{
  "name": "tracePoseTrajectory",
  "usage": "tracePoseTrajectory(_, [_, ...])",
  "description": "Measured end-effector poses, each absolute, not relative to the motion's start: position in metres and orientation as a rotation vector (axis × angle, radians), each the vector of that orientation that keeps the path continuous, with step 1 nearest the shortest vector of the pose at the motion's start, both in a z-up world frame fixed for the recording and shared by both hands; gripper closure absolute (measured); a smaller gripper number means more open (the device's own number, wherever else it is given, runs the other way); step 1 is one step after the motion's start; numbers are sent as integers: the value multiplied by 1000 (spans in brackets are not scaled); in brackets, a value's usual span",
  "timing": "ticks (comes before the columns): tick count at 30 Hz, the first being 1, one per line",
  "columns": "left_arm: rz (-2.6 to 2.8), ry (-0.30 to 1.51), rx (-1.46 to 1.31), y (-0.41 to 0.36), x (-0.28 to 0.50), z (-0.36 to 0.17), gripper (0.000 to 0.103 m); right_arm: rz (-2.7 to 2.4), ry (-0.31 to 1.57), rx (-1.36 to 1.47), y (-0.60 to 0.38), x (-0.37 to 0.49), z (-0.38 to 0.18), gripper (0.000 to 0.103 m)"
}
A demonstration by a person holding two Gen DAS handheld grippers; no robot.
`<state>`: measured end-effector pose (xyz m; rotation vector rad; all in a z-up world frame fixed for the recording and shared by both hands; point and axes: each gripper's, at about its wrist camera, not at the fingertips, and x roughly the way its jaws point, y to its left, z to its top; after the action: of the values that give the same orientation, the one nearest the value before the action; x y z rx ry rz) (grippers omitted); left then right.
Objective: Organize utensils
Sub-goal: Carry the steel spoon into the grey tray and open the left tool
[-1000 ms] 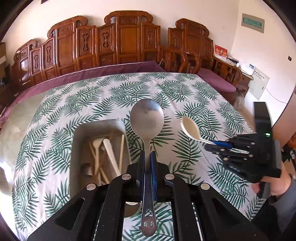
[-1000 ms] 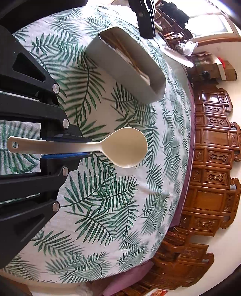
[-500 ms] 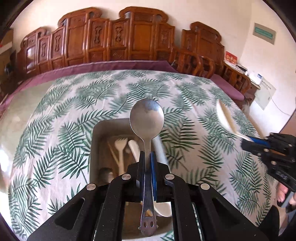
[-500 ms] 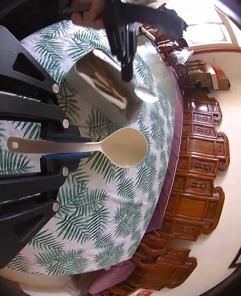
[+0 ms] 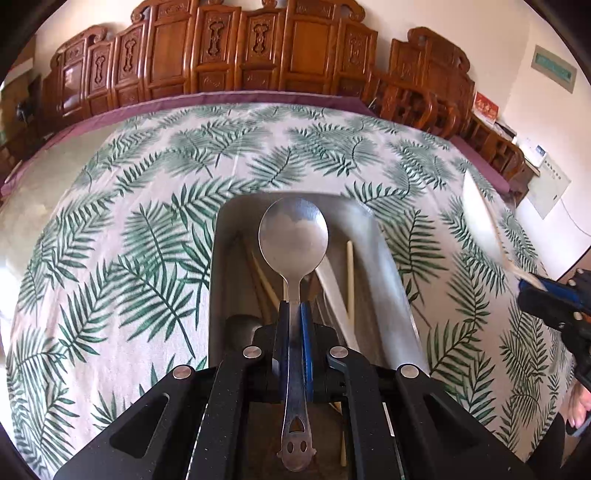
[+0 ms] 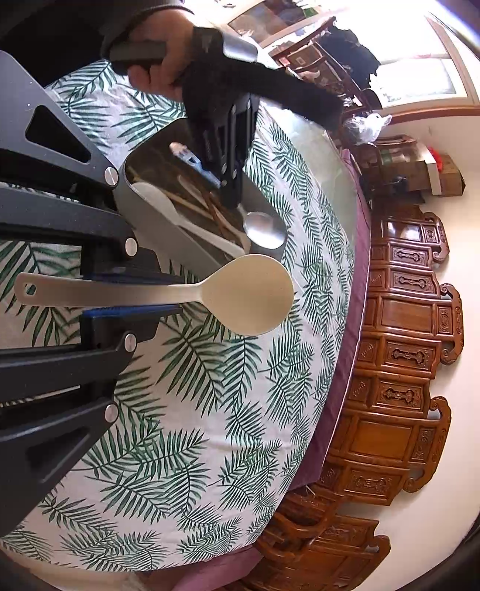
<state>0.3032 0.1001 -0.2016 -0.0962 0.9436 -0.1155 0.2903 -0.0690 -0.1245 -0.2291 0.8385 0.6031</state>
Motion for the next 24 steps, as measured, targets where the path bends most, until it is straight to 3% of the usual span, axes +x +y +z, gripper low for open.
tracePoseTrajectory(13, [-125, 935, -113, 106, 292, -197, 96, 590, 847, -265, -50, 279, -114, 92])
tracePoseTrajectory(24, [-82, 855, -102, 126, 280, -170, 64, 609, 860, -245, -22, 278, -120, 92])
